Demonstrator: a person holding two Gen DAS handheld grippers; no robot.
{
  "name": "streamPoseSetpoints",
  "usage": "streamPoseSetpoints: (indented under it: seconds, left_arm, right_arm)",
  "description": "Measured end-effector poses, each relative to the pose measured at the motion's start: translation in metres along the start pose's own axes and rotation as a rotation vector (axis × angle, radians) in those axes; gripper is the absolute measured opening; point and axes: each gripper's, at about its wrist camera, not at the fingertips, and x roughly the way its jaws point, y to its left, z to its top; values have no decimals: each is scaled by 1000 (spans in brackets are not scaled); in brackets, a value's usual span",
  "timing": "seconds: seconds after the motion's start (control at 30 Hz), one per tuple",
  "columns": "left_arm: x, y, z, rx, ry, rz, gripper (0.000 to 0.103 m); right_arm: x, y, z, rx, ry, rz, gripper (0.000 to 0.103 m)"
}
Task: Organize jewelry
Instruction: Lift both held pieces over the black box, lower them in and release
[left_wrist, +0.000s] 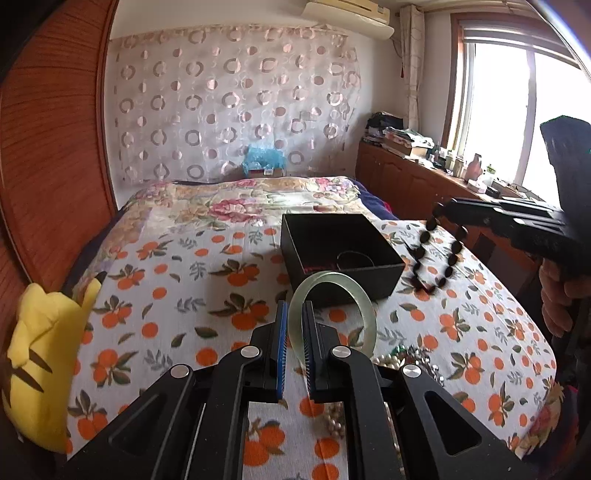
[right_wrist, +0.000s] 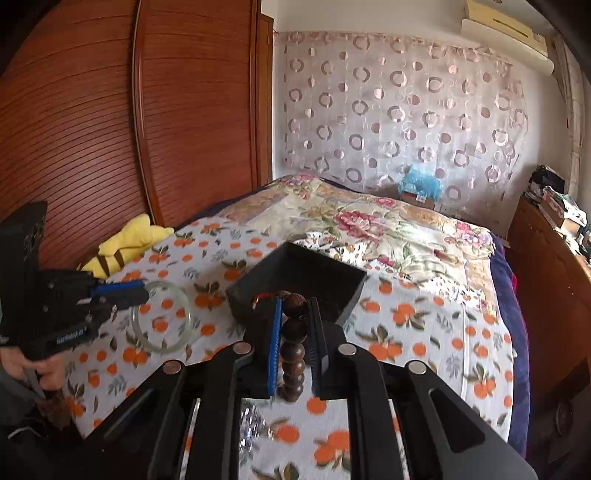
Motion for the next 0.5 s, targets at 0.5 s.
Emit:
streamPoseSetpoints:
  seconds: [0.5]
  left_arm:
    - [30,0,32,21,-3,26,7]
  right_arm:
    - [60,-9,31,11,40,-10,15]
